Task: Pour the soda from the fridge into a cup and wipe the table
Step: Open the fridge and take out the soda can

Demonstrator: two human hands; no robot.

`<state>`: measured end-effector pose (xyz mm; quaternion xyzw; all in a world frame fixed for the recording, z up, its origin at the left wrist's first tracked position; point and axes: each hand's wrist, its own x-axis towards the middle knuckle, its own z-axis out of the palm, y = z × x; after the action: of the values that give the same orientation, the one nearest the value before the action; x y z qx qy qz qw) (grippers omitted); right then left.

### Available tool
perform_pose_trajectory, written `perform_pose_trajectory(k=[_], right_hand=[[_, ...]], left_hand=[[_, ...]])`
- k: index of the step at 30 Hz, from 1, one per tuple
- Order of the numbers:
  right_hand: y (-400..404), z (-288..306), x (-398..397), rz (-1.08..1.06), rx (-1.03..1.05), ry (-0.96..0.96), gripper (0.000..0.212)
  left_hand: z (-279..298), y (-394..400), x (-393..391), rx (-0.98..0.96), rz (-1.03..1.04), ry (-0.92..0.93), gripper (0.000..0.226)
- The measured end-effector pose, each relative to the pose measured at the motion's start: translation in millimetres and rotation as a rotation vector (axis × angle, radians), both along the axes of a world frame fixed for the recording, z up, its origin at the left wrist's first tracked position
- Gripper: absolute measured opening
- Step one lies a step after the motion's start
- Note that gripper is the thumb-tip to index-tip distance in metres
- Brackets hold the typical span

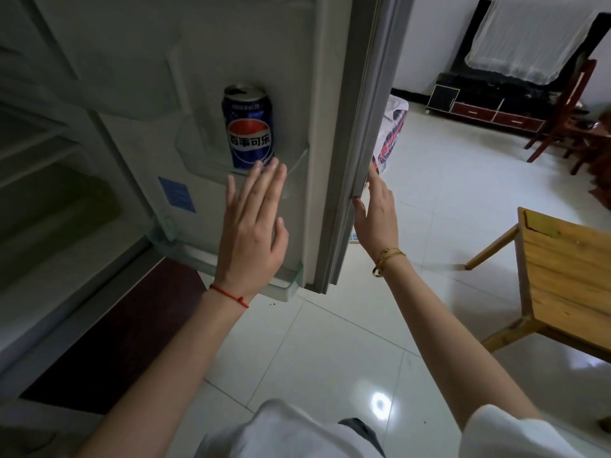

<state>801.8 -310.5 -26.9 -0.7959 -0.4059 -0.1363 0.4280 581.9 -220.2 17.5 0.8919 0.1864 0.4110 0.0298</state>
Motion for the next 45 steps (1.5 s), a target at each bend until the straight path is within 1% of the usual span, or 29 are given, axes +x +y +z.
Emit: perform_pose_trajectory(k=[6, 15, 21, 24, 29, 31, 33, 38, 41, 43, 45], right_hand=[[26, -4, 48, 0.068, 0.022, 0.047, 0.068], [58, 1, 124, 0.285, 0.050, 0.092, 0.060], [79, 10, 165, 0.416, 0.007, 0.141, 0.056], [86, 17, 177, 0.487, -0.016, 0.190, 0.058], [99, 25, 190, 0.542, 0.002, 0.337, 0.059], [105, 31, 190, 0.546, 0.027, 0.396, 0.056], [113, 36, 191, 0.543, 0.058, 0.457, 0.055], [118, 39, 192, 0.497, 0.064, 0.562, 0.054], [116, 38, 191, 0.502, 0.082, 0.601, 0.053], [119, 41, 192, 0.502, 0.084, 0.627, 0.053], [121, 43, 193, 0.507, 0.081, 0.639, 0.054]], left_hand=[[4, -2, 42, -0.001, 0.081, 0.010, 0.065], [10, -6, 113, -0.053, 0.252, 0.018, 0.063], [15, -8, 159, -0.116, 0.366, -0.011, 0.062], [22, -11, 174, -0.142, 0.420, -0.066, 0.061], [47, -9, 191, -0.252, 0.476, -0.366, 0.058], [63, 4, 193, -0.281, 0.530, -0.442, 0.061], [79, 25, 196, -0.334, 0.570, -0.456, 0.068], [98, 68, 204, -0.544, 0.617, -0.392, 0.088], [100, 81, 208, -0.651, 0.609, -0.359, 0.084], [104, 88, 211, -0.672, 0.606, -0.364, 0.077], [106, 91, 215, -0.700, 0.612, -0.369, 0.075]])
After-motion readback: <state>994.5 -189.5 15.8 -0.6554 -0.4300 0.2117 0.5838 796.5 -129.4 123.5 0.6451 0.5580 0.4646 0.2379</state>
